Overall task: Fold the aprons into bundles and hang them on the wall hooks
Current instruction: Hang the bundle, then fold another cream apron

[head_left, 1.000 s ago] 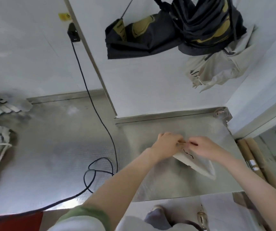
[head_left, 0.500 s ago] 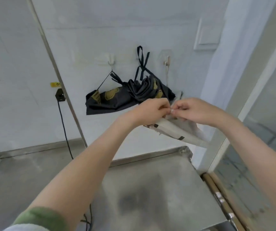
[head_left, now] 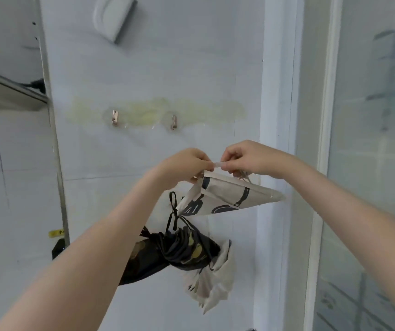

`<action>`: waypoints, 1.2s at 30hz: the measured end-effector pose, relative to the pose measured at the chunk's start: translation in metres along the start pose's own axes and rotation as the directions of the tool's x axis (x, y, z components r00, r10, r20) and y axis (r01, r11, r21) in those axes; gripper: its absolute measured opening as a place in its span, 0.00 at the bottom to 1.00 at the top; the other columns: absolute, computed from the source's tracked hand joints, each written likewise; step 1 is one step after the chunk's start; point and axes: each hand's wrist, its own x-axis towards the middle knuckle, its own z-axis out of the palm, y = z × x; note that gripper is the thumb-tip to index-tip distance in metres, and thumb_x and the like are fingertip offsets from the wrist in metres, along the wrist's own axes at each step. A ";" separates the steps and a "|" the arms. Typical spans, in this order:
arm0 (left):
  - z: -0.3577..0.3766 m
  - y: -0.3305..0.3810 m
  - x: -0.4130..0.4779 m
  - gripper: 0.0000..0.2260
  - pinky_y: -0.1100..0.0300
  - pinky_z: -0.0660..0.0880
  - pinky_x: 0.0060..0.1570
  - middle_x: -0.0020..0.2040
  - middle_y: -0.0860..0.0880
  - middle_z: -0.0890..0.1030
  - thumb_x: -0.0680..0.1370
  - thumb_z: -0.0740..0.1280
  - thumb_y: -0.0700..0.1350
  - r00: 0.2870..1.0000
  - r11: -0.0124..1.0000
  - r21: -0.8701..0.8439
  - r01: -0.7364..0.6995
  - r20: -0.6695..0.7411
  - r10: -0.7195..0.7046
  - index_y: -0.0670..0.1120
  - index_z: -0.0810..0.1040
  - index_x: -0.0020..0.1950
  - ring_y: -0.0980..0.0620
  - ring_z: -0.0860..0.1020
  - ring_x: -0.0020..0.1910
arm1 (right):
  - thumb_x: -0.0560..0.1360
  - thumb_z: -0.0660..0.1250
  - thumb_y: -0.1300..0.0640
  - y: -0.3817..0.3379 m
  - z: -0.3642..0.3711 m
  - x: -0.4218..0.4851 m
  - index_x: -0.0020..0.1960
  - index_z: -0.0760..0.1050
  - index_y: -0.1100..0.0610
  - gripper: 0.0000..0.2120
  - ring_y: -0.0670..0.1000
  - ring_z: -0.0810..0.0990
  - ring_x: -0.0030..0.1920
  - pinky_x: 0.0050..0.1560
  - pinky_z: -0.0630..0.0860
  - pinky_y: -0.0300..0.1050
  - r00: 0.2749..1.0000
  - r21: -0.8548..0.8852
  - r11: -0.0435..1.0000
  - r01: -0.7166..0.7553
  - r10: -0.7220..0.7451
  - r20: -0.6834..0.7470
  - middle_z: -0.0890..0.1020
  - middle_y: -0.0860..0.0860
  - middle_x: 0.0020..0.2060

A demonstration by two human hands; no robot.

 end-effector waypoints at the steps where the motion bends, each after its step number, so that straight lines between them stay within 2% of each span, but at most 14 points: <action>1: -0.008 0.002 0.006 0.07 0.65 0.71 0.35 0.35 0.50 0.72 0.79 0.64 0.43 1.000 1.000 -0.024 0.013 -0.027 -0.014 0.45 0.77 0.42 0.55 0.71 0.34 | 0.77 0.68 0.60 -0.005 -0.004 0.010 0.46 0.78 0.58 0.02 0.48 0.78 0.36 0.37 0.75 0.39 1.000 0.008 1.000 0.015 -0.015 -0.011 0.79 0.52 0.37; 7: -0.037 -0.003 0.033 0.06 0.61 0.70 0.38 0.38 0.48 0.74 0.78 0.65 0.42 0.984 0.998 -0.038 0.042 -0.170 -0.048 0.44 0.78 0.42 0.53 0.70 0.36 | 0.75 0.67 0.63 -0.019 -0.014 0.058 0.46 0.79 0.59 0.02 0.50 0.78 0.37 0.44 0.77 0.47 0.998 0.046 0.998 0.052 -0.050 -0.041 0.81 0.55 0.38; 13: -0.059 -0.010 0.048 0.08 0.55 0.72 0.42 0.36 0.48 0.76 0.77 0.65 0.43 0.913 0.998 -0.065 -0.014 -0.408 -0.014 0.45 0.78 0.38 0.51 0.72 0.34 | 0.74 0.68 0.62 -0.040 -0.013 0.099 0.45 0.79 0.57 0.02 0.43 0.79 0.32 0.33 0.74 0.35 0.972 -0.008 0.988 0.156 -0.155 -0.177 0.82 0.50 0.35; 15: -0.070 -0.014 0.049 0.07 0.54 0.73 0.43 0.38 0.47 0.77 0.77 0.65 0.44 0.890 0.995 -0.098 -0.036 -0.456 -0.012 0.44 0.78 0.41 0.51 0.72 0.35 | 0.74 0.69 0.61 -0.050 -0.012 0.111 0.44 0.79 0.55 0.02 0.43 0.79 0.34 0.33 0.75 0.35 0.960 -0.009 0.980 0.199 -0.196 -0.201 0.82 0.49 0.35; 18: -0.083 -0.019 0.049 0.06 0.59 0.72 0.38 0.39 0.47 0.74 0.78 0.65 0.43 0.866 0.984 -0.167 -0.061 -0.499 -0.032 0.42 0.77 0.44 0.52 0.71 0.36 | 0.74 0.70 0.59 -0.064 -0.010 0.125 0.43 0.81 0.55 0.02 0.44 0.78 0.33 0.35 0.74 0.37 0.944 -0.023 0.968 0.250 -0.249 -0.219 0.82 0.50 0.34; 22: -0.094 -0.023 0.053 0.04 0.62 0.70 0.32 0.35 0.48 0.71 0.78 0.64 0.40 0.852 0.976 -0.209 -0.058 -0.519 -0.060 0.40 0.76 0.47 0.53 0.69 0.33 | 0.74 0.69 0.61 -0.074 -0.004 0.139 0.43 0.81 0.58 0.03 0.44 0.78 0.33 0.34 0.72 0.32 0.932 -0.052 0.961 0.272 -0.276 -0.234 0.83 0.50 0.34; 25: -0.101 -0.023 0.061 0.03 0.63 0.70 0.30 0.34 0.48 0.73 0.78 0.65 0.39 0.847 0.963 -0.268 -0.024 -0.518 -0.123 0.41 0.76 0.46 0.52 0.70 0.32 | 0.73 0.68 0.63 -0.079 -0.003 0.148 0.41 0.81 0.59 0.03 0.44 0.78 0.31 0.33 0.72 0.32 0.929 -0.057 0.965 0.256 -0.262 -0.261 0.83 0.52 0.34; 30: -0.107 -0.016 0.074 0.07 0.59 0.70 0.36 0.39 0.44 0.77 0.77 0.61 0.35 0.850 0.940 -0.342 0.000 -0.496 -0.181 0.40 0.79 0.47 0.49 0.72 0.36 | 0.73 0.67 0.65 -0.085 -0.011 0.159 0.38 0.81 0.59 0.06 0.47 0.77 0.33 0.34 0.72 0.33 0.930 -0.080 0.975 0.208 -0.222 -0.292 0.83 0.54 0.35; 33: -0.106 -0.013 0.080 0.11 0.59 0.72 0.36 0.37 0.45 0.77 0.76 0.57 0.32 0.860 0.950 -0.307 0.063 -0.465 -0.207 0.42 0.78 0.42 0.49 0.73 0.36 | 0.72 0.68 0.65 -0.082 -0.013 0.164 0.39 0.81 0.58 0.05 0.46 0.75 0.37 0.34 0.70 0.34 0.952 -0.172 0.976 0.137 -0.178 -0.251 0.80 0.51 0.37; 36: -0.102 -0.021 0.082 0.07 0.60 0.73 0.35 0.39 0.44 0.78 0.78 0.61 0.35 0.882 0.948 -0.283 0.143 -0.399 -0.252 0.41 0.79 0.47 0.49 0.74 0.35 | 0.74 0.67 0.65 -0.078 -0.007 0.166 0.38 0.77 0.55 0.09 0.44 0.73 0.34 0.28 0.65 0.31 0.976 -0.254 0.963 0.088 -0.135 -0.170 0.76 0.46 0.33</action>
